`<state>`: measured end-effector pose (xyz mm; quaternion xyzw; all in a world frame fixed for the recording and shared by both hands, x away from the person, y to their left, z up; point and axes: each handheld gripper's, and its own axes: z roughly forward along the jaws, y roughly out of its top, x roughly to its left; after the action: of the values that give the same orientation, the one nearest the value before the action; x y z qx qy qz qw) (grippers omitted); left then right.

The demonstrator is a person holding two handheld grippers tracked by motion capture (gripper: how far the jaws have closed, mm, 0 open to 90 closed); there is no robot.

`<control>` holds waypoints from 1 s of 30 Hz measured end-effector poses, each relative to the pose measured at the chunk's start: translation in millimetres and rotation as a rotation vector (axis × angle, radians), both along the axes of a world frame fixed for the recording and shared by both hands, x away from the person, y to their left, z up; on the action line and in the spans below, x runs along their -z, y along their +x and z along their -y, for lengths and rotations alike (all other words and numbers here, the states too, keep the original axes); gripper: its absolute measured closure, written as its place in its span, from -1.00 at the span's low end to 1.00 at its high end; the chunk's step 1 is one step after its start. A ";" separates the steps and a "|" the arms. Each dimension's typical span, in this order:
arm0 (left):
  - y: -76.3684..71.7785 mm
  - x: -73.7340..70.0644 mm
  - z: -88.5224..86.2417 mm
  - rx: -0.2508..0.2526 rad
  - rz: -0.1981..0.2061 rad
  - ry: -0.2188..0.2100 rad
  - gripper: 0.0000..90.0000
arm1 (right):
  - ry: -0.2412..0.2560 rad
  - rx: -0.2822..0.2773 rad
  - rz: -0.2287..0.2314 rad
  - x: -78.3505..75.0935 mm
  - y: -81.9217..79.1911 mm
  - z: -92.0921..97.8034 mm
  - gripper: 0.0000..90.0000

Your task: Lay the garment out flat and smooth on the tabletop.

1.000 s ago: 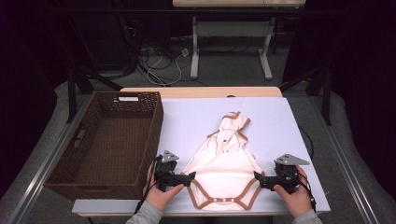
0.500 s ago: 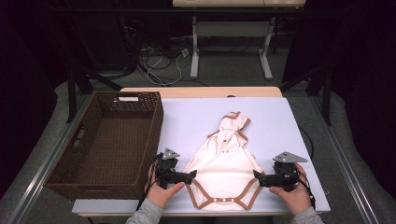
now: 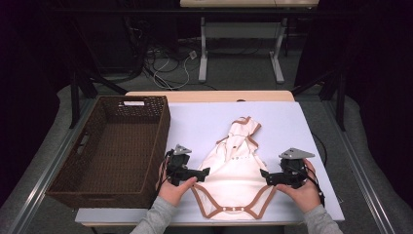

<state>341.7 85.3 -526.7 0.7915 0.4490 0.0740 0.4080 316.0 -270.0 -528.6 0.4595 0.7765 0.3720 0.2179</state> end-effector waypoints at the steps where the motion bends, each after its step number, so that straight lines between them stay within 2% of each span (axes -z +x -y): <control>1: 2.4 -2.6 2.7 -0.002 0.004 -0.013 -0.99 | -0.004 0.002 0.003 -2.8 2.3 -1.1 -0.95; 5: 12.5 -14.1 11.3 0.017 0.022 -0.039 -0.99 | -0.006 -0.005 -0.006 -12.1 13.3 -5.2 -0.86; 8: 17.9 -23.8 19.8 0.055 0.070 -0.004 -0.99 | -0.025 -0.017 -0.001 -18.9 21.7 -8.8 -0.74; 10: 21.0 -30.1 26.5 0.061 0.097 0.015 -0.99 | -0.030 -0.021 0.000 -23.5 26.7 -12.3 -0.69; 14: 29.1 -39.6 37.0 0.075 0.122 0.026 -0.99 | -0.049 -0.046 0.001 -32.1 37.4 -19.0 -0.65; 17: 36.5 -43.2 41.9 0.081 0.120 0.017 -0.95 | -0.061 -0.051 0.011 -37.5 44.7 -22.6 -0.59; 20: 44.1 -44.3 45.7 0.079 0.128 0.020 -0.85 | -0.052 -0.066 0.005 -41.5 52.7 -24.3 -0.50; 21: 46.0 -44.1 47.1 0.069 0.122 0.005 -0.79 | -0.048 -0.069 -0.007 -43.3 55.0 -24.9 -0.47; 23: 51.3 -44.8 48.2 0.066 0.134 0.015 -0.69 | -0.044 -0.077 -0.004 -44.8 61.0 -26.1 -0.45; 28: 65.2 -44.1 51.3 0.053 0.122 0.020 -0.64 | -0.041 -0.065 -0.022 -45.1 75.7 -29.3 -0.36; 30: 69.4 -42.0 53.5 0.038 0.121 0.017 -0.54 | -0.043 -0.064 -0.020 -43.6 80.8 -30.2 -0.29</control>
<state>411.1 31.8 -484.7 0.7975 0.4076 0.1177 0.4289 396.8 -239.8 -485.0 0.4333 0.8008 0.3573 0.2079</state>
